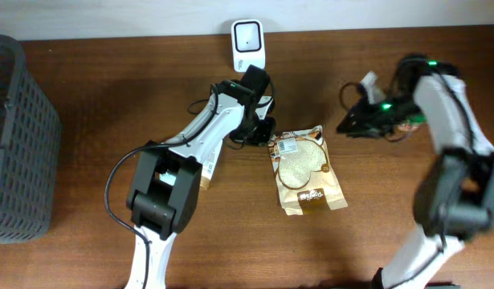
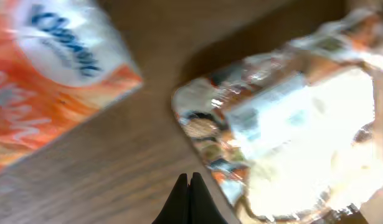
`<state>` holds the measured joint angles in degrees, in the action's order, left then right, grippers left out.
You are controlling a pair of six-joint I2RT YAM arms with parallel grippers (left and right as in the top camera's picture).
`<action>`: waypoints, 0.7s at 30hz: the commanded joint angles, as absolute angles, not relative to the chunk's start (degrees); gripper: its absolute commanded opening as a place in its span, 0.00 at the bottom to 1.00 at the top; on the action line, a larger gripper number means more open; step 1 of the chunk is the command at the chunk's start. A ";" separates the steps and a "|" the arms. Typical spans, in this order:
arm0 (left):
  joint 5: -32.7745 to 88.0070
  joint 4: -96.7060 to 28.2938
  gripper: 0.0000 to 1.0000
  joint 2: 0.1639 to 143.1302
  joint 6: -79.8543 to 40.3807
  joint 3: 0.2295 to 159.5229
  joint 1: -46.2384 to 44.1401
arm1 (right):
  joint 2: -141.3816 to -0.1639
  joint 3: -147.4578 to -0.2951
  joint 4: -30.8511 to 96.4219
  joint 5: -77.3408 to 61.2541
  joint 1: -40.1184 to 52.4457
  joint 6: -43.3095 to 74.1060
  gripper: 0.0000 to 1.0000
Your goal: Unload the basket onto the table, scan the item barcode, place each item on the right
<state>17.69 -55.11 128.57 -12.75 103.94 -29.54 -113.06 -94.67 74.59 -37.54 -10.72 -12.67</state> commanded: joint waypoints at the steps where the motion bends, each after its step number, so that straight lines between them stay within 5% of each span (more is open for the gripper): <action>1: 25.61 -55.90 0.00 125.43 -7.64 105.10 -29.54 | -101.45 -85.34 70.32 -39.44 -11.99 -14.55 0.30; 6: 27.24 -57.52 0.00 125.45 -6.72 105.03 -28.60 | -93.97 -69.34 58.28 -39.40 -12.78 -13.04 0.49; 21: 28.27 -46.44 0.00 125.64 -20.23 96.53 -30.24 | -113.23 -67.13 48.51 -39.79 -12.80 -13.28 0.49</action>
<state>26.76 -48.18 127.39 -16.16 98.74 -29.30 -109.95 -67.29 49.17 -38.70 -12.36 -13.23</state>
